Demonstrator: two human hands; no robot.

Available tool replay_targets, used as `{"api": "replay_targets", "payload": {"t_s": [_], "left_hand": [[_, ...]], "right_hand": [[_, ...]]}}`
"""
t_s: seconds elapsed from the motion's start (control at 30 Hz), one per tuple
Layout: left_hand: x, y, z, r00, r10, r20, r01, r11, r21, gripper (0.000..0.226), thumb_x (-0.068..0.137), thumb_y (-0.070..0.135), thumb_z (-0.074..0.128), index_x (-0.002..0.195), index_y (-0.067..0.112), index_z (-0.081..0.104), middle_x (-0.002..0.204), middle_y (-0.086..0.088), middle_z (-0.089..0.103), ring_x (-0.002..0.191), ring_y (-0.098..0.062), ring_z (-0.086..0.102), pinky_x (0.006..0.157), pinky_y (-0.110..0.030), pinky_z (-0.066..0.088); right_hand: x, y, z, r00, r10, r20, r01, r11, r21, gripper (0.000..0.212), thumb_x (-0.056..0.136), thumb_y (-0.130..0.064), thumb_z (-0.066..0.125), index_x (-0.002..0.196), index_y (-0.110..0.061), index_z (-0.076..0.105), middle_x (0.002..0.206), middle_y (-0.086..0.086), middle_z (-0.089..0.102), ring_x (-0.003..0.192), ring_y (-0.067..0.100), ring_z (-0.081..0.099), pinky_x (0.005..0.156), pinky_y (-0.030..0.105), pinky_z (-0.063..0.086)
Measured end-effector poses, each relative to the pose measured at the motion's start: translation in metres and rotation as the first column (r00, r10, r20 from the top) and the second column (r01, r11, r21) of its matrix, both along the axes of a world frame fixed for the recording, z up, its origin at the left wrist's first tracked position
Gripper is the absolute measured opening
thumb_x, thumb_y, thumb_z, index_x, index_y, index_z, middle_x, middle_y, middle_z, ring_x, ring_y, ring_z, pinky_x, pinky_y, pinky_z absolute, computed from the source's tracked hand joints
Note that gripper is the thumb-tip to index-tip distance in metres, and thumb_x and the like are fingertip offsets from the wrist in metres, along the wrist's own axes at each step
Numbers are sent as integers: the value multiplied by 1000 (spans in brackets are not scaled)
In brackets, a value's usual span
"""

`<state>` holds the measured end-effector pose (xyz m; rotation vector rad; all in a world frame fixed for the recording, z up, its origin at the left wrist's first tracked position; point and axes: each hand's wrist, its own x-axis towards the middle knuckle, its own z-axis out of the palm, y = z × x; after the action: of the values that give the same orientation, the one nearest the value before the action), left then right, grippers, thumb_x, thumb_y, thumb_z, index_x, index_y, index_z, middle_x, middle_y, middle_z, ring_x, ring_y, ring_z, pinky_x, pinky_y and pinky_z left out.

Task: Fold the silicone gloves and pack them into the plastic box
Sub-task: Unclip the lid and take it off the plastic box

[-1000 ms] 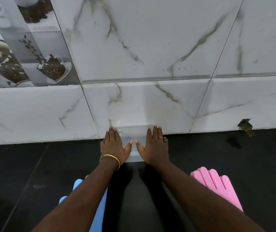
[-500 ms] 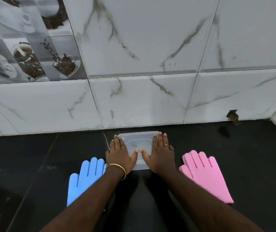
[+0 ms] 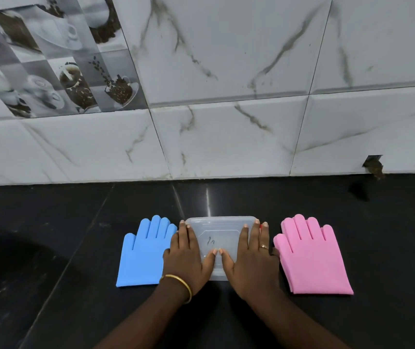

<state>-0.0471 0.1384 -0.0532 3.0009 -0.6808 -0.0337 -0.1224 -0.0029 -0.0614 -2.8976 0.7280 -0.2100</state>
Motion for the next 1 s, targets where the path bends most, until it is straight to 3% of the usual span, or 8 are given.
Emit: {"api": "replay_targets", "payload": {"t_s": [0.17, 0.3, 0.43, 0.5, 0.57, 0.63, 0.83, 1.0], "left_hand": [[-15, 10, 1, 1000, 11, -1, -11, 1000, 4, 93, 84, 75, 7, 153, 13, -5, 163, -6, -3, 147, -24, 18, 112, -37, 34], [-16, 12, 4, 998, 18, -53, -21, 998, -66, 88, 89, 70, 18, 153, 14, -4, 163, -5, -7, 148, -24, 13, 115, -36, 29], [-3, 24, 3, 972, -3, -236, -110, 879, -464, 71, 99, 48, 35, 154, 15, 4, 163, -2, 3, 149, -18, 9, 118, -29, 12], [7, 34, 5, 950, 12, -311, -193, 807, -559, 59, 100, 42, 39, 150, 16, 22, 157, -3, 28, 139, -19, 35, 113, -27, 26], [14, 39, 6, 945, 2, -326, -186, 824, -536, 41, 100, 42, 39, 135, 21, 44, 136, -2, 55, 105, -9, 56, 90, -18, 43], [20, 44, 6, 947, -11, -320, -159, 851, -501, 34, 99, 45, 38, 123, 24, 52, 120, 1, 65, 87, -5, 57, 77, -14, 43], [25, 49, -1, 977, -36, -211, -85, 840, -535, 42, 101, 46, 27, 120, 22, 56, 106, -3, 70, 92, -16, 65, 88, -32, 52], [27, 47, -4, 967, -10, -253, -139, 815, -563, 40, 102, 45, 28, 107, 20, 59, 98, 1, 69, 85, -12, 64, 81, -26, 52]], "right_hand": [[-15, 9, 5, 1000, 24, 5, -24, 999, -46, 87, 86, -64, 25, 145, -3, 41, 154, 24, 33, 145, 41, 28, 113, 66, 13], [-14, 9, 10, 995, 49, -91, -55, 997, -56, 91, 87, -65, 15, 153, -3, 21, 161, 25, 12, 150, 41, 7, 115, 64, -10], [-1, 15, 24, 994, 88, -58, -91, 994, -62, 84, 90, -64, 17, 152, -8, 28, 160, 22, 20, 149, 40, 11, 114, 66, -6], [10, 21, 27, 986, 164, 31, -162, 984, -67, 78, 92, -62, 20, 152, -14, 31, 160, 16, 26, 149, 37, 18, 116, 63, 3], [21, 27, 24, 972, 231, 29, -230, 972, -42, 75, 93, -63, 19, 155, -20, 22, 164, 8, 18, 151, 32, 12, 118, 58, 4], [32, 32, 17, 971, 239, -13, -238, 971, 20, 75, 93, -66, 19, 156, -25, 13, 166, 2, 9, 152, 29, 5, 119, 54, 2], [42, 38, 0, 983, 178, -53, -174, 983, 58, 79, 88, -74, 18, 155, -35, 5, 166, -4, 2, 152, 26, -3, 119, 54, 0], [42, 37, 3, 977, 195, -85, -190, 979, 70, 77, 90, -72, 17, 155, -35, -1, 166, -4, -5, 152, 25, -10, 120, 54, -2]]}}
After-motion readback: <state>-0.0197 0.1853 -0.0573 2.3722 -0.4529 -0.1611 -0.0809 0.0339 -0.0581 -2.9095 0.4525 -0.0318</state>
